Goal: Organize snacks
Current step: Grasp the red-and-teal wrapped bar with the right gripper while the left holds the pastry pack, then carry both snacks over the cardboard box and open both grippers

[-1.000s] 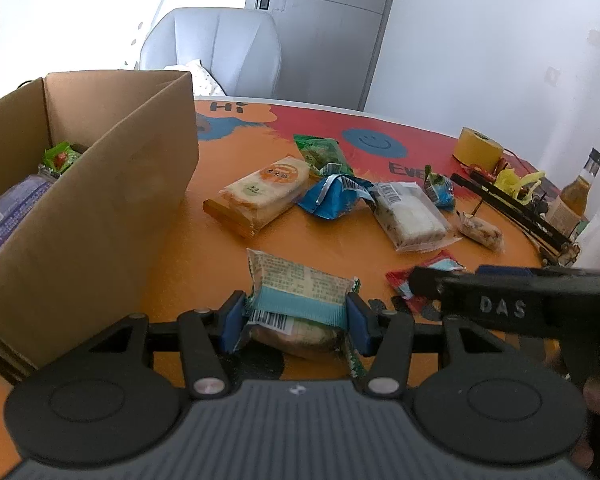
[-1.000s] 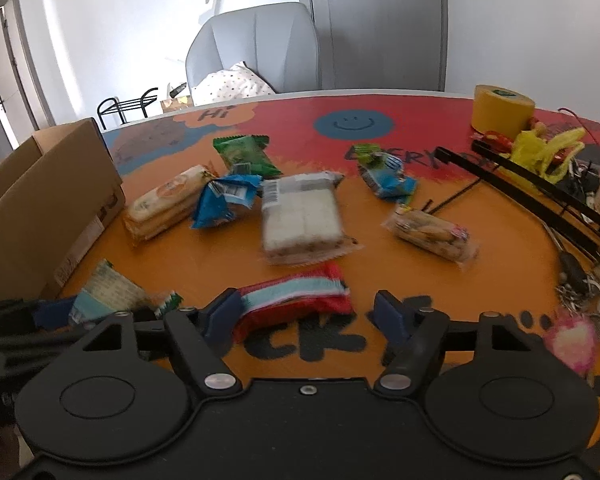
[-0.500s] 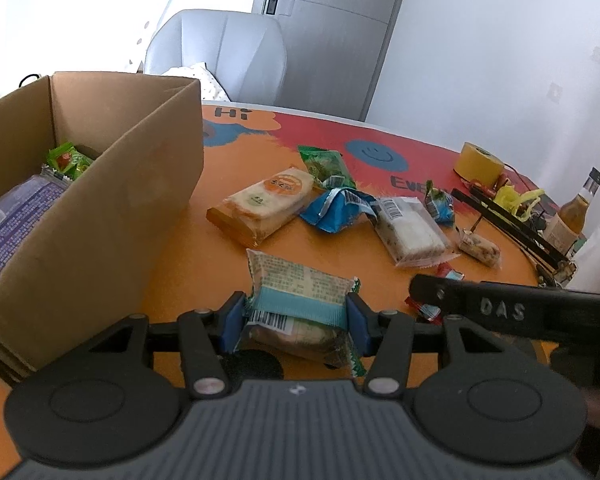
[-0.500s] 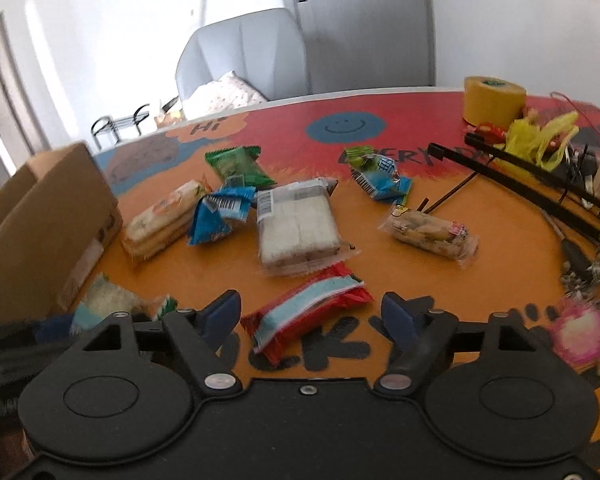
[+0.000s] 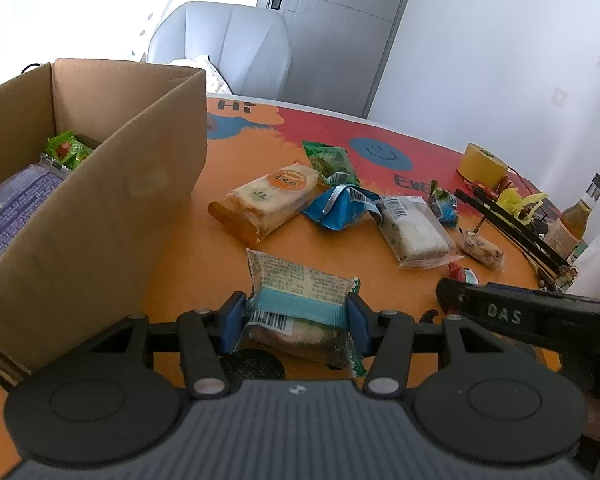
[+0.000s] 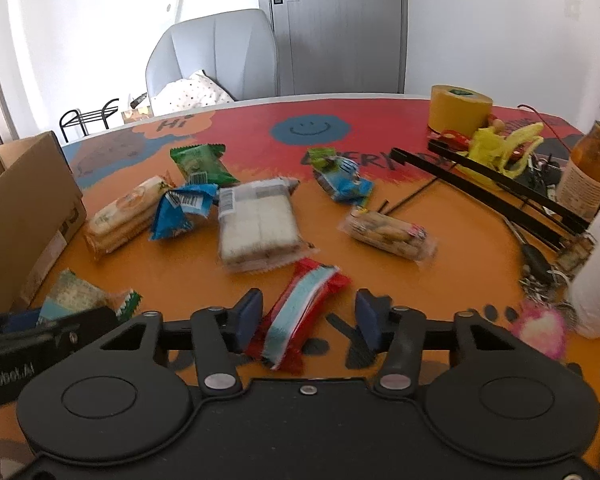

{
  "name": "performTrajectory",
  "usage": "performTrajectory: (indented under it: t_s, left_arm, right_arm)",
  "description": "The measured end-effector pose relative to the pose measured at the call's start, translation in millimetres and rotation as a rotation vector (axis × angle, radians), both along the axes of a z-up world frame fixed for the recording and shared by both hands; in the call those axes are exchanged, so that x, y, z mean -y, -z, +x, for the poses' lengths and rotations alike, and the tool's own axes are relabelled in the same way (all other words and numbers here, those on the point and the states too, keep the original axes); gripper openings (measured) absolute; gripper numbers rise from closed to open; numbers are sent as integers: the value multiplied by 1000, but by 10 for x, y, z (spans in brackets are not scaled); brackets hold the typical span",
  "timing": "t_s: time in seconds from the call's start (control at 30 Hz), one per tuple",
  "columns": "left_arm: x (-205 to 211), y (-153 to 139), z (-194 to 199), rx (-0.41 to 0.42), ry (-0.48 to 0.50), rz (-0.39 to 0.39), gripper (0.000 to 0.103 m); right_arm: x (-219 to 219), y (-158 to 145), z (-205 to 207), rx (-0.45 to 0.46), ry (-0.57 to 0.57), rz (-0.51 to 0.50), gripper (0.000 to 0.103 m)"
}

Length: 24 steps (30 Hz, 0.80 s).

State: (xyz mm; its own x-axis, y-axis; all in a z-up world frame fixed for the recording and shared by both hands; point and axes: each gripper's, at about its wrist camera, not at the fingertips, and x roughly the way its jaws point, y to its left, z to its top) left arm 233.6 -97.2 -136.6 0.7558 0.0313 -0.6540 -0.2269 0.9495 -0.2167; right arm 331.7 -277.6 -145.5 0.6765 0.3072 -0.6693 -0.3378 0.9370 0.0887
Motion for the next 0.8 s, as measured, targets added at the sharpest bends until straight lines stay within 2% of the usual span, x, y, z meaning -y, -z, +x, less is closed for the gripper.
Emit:
performTrajectory:
  t_s: [0.07, 0.1, 0.17, 0.23, 0.8]
  left_arm:
    - [1, -9, -3, 2, 3, -4, 52]
    - [6, -17, -6, 4, 5, -4, 52]
    - [17, -35, -17, 8, 11, -4, 52]
    - [28, -59, -31, 12, 17, -2, 52]
    - [-81, -612, -189, 105, 56, 41, 52]
  right_arm:
    - [47, 1, -32, 5, 6, -12, 32]
    - [74, -2, -44, 7, 9, -12, 21]
    - [131, -19, -55, -5, 17, -6, 18]
    - [172, -57, -86, -23, -3, 37, 18]
    - [12, -515, -332, 65, -29, 113, 18]
